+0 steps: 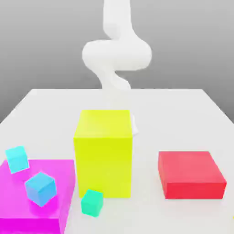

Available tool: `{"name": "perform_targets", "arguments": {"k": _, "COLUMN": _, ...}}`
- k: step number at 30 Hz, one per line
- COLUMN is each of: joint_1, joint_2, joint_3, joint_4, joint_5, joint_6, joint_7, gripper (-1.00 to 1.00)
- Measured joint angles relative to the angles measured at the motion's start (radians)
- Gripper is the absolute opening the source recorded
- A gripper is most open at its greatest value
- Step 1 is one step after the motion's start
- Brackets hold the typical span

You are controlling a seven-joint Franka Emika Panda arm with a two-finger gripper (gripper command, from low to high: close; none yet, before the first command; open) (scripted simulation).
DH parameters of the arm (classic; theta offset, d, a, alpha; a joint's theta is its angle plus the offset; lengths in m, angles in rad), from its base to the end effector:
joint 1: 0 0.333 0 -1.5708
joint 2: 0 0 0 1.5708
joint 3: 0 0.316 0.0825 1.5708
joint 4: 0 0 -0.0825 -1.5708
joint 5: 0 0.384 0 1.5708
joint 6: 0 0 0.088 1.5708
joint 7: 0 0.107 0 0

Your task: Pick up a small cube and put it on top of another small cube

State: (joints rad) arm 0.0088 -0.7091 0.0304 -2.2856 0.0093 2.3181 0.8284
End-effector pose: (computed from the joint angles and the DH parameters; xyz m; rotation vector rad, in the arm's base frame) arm 0.3781 0.0193 0.6872 -2.4750 1.0355 -0.9536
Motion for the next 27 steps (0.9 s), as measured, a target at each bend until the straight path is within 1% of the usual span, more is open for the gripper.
{"name": "perform_targets", "arguments": {"k": 6, "joint_1": 0.021, "joint_2": 0.221, "joint_3": 0.084, "joint_4": 0.035, "joint_5": 0.007, "joint_6": 0.045, "joint_7": 0.081, "gripper": 0.00}}
{"name": "perform_targets", "arguments": {"k": 12, "joint_1": 0.042, "joint_2": 0.437, "joint_3": 0.176, "joint_4": 0.069, "joint_5": -0.018, "joint_6": 0.089, "joint_7": 0.184, "gripper": 0.00}}
{"name": "perform_targets", "arguments": {"k": 16, "joint_1": 0.068, "joint_2": 0.583, "joint_3": 0.228, "joint_4": 0.092, "joint_5": -0.059, "joint_6": 0.117, "joint_7": 0.269, "gripper": 0.00}}
{"name": "perform_targets", "arguments": {"k": 19, "joint_1": 0.113, "joint_2": 0.695, "joint_3": 0.254, "joint_4": 0.110, "joint_5": -0.099, "joint_6": 0.138, "joint_7": 0.339, "gripper": 0.00}}
{"name": "perform_targets", "arguments": {"k": 27, "joint_1": 0.232, "joint_2": 0.995, "joint_3": 0.270, "joint_4": 0.157, "joint_5": -0.202, "joint_6": 0.190, "joint_7": 0.522, "gripper": 0.00}}
